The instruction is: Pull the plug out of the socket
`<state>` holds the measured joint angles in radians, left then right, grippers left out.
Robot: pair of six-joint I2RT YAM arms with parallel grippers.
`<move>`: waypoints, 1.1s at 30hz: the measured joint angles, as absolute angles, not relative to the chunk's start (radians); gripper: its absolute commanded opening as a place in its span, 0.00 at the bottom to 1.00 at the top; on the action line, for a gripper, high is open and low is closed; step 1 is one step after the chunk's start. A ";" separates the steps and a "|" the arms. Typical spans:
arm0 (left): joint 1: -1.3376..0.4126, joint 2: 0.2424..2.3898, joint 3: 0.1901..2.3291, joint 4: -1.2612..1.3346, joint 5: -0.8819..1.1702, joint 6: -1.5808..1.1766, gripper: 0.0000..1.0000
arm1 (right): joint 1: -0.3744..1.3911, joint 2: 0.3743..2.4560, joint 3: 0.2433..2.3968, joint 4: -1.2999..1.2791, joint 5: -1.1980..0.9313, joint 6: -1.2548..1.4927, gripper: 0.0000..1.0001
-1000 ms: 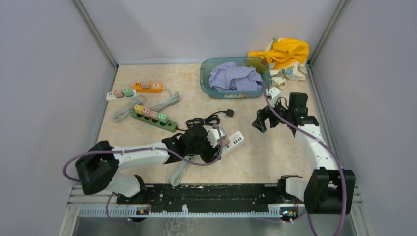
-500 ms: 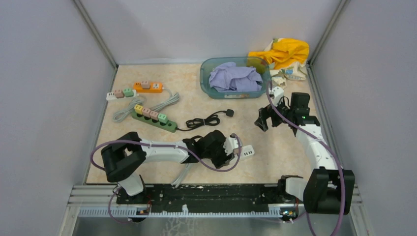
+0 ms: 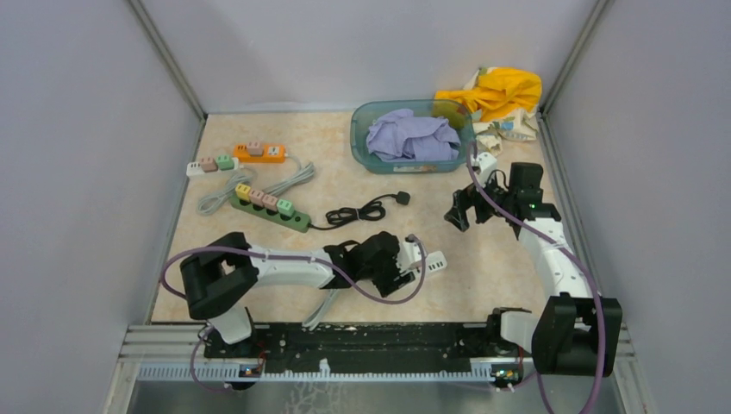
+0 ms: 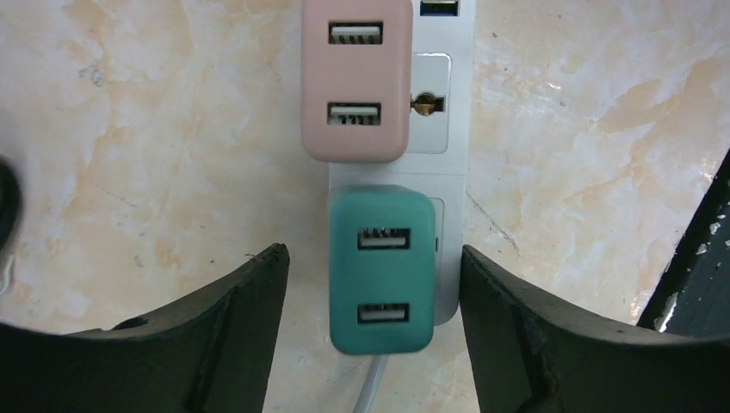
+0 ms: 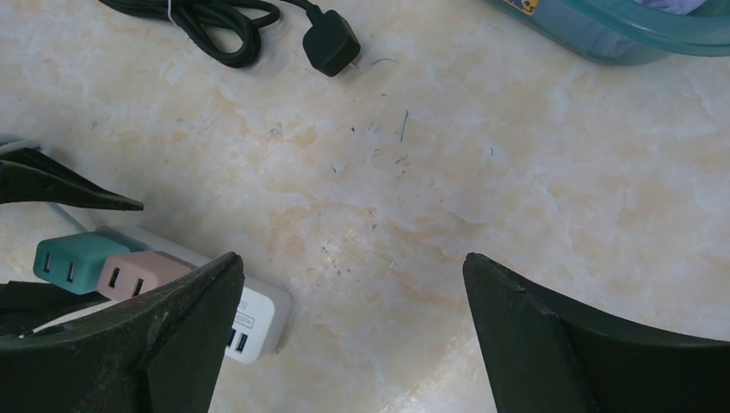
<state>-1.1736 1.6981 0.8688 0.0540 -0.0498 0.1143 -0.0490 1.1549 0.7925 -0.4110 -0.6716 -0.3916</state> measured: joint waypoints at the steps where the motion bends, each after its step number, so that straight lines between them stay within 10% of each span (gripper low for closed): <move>1: -1.174 1.685 0.862 0.056 -0.057 0.114 0.77 | -0.049 1.155 0.793 -0.412 -0.680 -0.392 0.99; 16: -1.174 1.217 0.643 0.206 -0.082 0.089 0.99 | -0.049 1.117 0.779 -0.424 -0.888 -0.480 0.99; 33: -1.174 0.929 0.534 0.336 -0.099 -0.015 1.00 | -0.049 1.106 0.857 -0.876 -1.189 -1.125 0.99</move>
